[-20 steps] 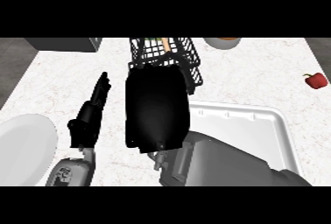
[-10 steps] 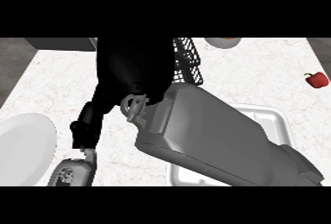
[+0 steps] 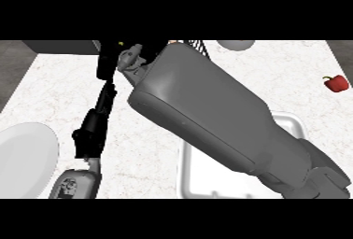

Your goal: Pick the lemon from the tray and place it in the tiered basket

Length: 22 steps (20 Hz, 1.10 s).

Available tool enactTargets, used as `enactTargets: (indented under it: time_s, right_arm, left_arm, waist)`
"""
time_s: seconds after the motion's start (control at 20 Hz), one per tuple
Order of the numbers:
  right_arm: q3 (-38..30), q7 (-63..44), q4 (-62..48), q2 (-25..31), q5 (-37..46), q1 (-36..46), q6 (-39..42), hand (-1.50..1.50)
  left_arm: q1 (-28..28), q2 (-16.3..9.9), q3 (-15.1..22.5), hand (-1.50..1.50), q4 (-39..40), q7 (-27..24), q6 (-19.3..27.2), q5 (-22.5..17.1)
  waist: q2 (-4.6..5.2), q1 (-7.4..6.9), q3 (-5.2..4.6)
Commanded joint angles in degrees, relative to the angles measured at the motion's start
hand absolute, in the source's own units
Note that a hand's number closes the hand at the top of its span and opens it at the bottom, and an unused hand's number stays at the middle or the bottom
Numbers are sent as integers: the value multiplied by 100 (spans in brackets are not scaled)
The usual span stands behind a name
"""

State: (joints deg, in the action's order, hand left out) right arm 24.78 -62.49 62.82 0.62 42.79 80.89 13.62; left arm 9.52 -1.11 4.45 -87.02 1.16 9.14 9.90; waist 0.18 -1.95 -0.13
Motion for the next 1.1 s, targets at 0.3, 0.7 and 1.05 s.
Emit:
enactTargets:
  time_s: [0.3,0.7,1.05]
  right_arm:
    - [-257,511,-1845,-61,589,195,-635,150]
    - [-1096,665,-2075,-62,-190,-175,-2093,-150]
    - [-1641,923,-1538,11,-257,-468,-3399,-150]
  left_arm:
    - [-247,-106,-69,0,-208,-63,-88,-60]
    - [-66,-33,103,0,-320,175,-15,-4]
    - [-120,-89,19,0,-298,214,21,24]
  waist:
    - [4,58,7]
    - [22,-11,9]
    - [-11,127,15]
